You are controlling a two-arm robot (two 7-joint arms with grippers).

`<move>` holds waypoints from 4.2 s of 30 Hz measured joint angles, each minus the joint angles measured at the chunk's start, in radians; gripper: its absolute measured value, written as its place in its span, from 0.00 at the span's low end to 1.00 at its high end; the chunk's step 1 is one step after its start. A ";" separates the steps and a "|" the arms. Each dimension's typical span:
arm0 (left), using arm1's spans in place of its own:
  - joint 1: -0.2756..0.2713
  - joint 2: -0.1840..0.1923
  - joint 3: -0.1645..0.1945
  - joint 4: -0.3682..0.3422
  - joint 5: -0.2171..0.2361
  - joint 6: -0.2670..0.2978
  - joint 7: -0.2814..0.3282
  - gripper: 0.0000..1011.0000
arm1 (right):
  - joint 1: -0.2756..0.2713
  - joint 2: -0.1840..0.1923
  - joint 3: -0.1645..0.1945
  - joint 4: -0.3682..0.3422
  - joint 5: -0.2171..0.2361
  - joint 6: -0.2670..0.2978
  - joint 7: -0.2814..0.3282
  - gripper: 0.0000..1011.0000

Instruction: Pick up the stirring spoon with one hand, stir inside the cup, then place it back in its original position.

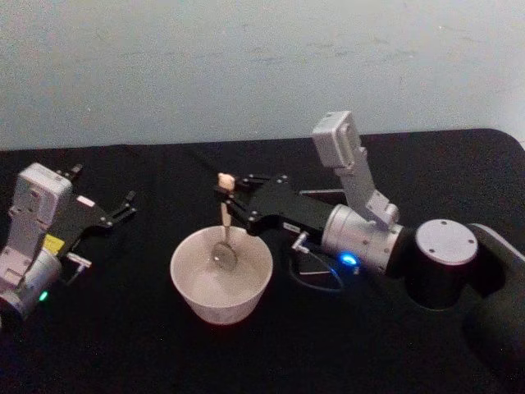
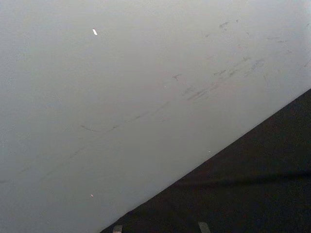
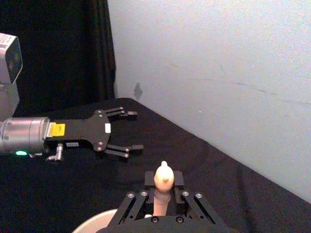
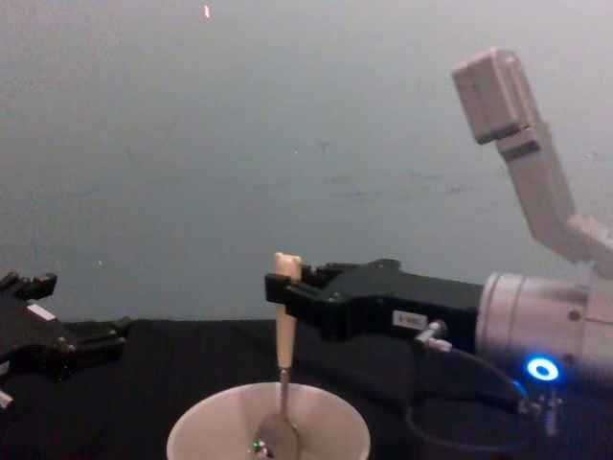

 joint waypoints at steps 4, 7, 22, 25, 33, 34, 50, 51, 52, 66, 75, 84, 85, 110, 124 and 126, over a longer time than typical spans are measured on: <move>0.000 0.000 0.000 0.000 0.000 0.000 0.000 0.99 | -0.014 0.021 0.012 -0.020 0.003 0.008 0.010 0.22; 0.000 0.000 0.000 0.000 0.000 0.000 0.000 0.99 | -0.037 0.052 0.025 -0.053 0.015 0.016 0.026 0.22; 0.000 0.000 0.000 0.000 0.000 0.000 0.000 0.99 | -0.105 0.166 0.031 -0.197 0.100 0.064 0.111 0.22; 0.000 0.000 0.000 0.000 0.000 0.000 0.000 0.99 | -0.106 0.169 0.018 -0.206 0.107 0.071 0.113 0.22; 0.000 0.000 0.000 0.000 0.000 0.000 0.000 0.99 | -0.086 0.145 -0.024 -0.200 0.105 0.084 0.101 0.22; 0.000 0.000 0.000 0.000 0.000 0.000 0.000 0.99 | -0.082 0.140 -0.028 -0.197 0.104 0.084 0.098 0.22; 0.000 0.000 0.000 0.000 0.000 0.000 0.000 0.99 | -0.020 0.042 -0.054 -0.116 0.033 0.107 -0.008 0.22; 0.000 0.000 0.000 0.000 0.000 0.000 0.000 0.99 | -0.015 0.034 -0.047 -0.105 0.031 0.108 -0.016 0.22; 0.000 0.000 0.000 0.000 0.000 0.000 0.000 0.99 | -0.013 0.031 -0.044 -0.100 0.031 0.109 -0.020 0.22; 0.000 0.000 0.000 0.000 0.000 0.000 0.000 0.99 | -0.016 0.053 0.018 -0.090 0.029 0.112 -0.034 0.22; 0.000 0.000 0.000 0.000 0.000 0.000 0.000 0.99 | -0.070 0.122 0.035 -0.172 0.050 0.119 0.008 0.22; 0.000 0.000 0.000 0.000 0.000 0.000 0.000 0.99 | -0.093 0.152 0.012 -0.210 0.061 0.116 0.044 0.22; 0.000 0.000 0.000 0.000 0.000 0.000 0.000 0.99 | -0.093 0.152 0.009 -0.211 0.060 0.115 0.046 0.22; 0.000 0.000 0.000 0.000 0.000 0.000 0.000 0.99 | 0.017 0.022 -0.073 -0.053 -0.004 0.090 0.020 0.22; 0.000 0.000 0.000 0.000 0.000 0.000 0.000 0.99 | 0.011 0.037 -0.016 -0.042 -0.027 0.079 -0.004 0.22; 0.000 0.000 0.000 0.000 0.000 0.000 0.000 0.99 | -0.005 0.056 -0.007 -0.066 -0.024 0.081 0.002 0.22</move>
